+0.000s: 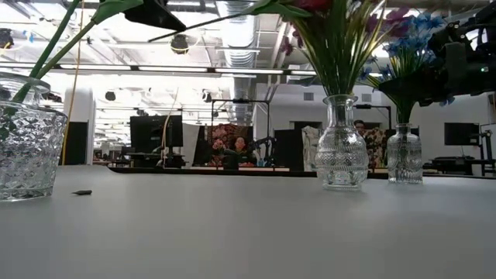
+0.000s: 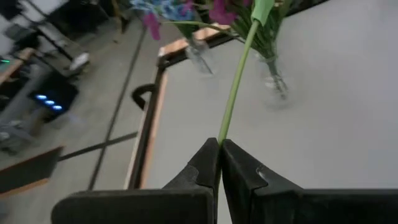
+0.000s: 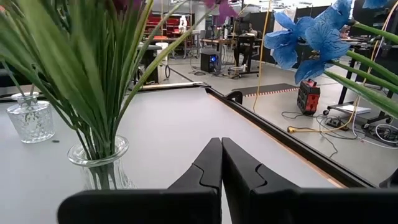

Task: Sort flowers into vase by color
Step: Put the pink tulip into the bottom transparent vase

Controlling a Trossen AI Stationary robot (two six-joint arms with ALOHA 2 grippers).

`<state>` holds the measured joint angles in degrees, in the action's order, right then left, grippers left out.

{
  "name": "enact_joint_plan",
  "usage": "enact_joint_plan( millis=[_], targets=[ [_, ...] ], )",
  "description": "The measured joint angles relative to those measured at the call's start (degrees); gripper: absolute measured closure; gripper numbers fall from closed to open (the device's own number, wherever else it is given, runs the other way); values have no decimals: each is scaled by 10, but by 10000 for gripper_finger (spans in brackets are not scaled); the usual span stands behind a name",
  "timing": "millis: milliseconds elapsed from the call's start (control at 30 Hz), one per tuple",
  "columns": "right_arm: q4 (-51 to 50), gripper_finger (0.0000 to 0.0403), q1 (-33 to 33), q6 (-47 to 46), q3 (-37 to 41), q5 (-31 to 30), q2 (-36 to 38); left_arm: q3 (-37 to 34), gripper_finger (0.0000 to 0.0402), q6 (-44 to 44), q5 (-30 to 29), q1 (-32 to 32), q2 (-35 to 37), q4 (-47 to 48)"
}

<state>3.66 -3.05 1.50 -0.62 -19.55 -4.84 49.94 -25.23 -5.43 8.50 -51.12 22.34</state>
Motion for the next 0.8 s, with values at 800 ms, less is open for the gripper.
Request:
enact_joint_plan(
  millis=[800],
  targets=[
    [0,369,0,0,0,0,0,-26,401,34,53,-18,48,51]
  ],
)
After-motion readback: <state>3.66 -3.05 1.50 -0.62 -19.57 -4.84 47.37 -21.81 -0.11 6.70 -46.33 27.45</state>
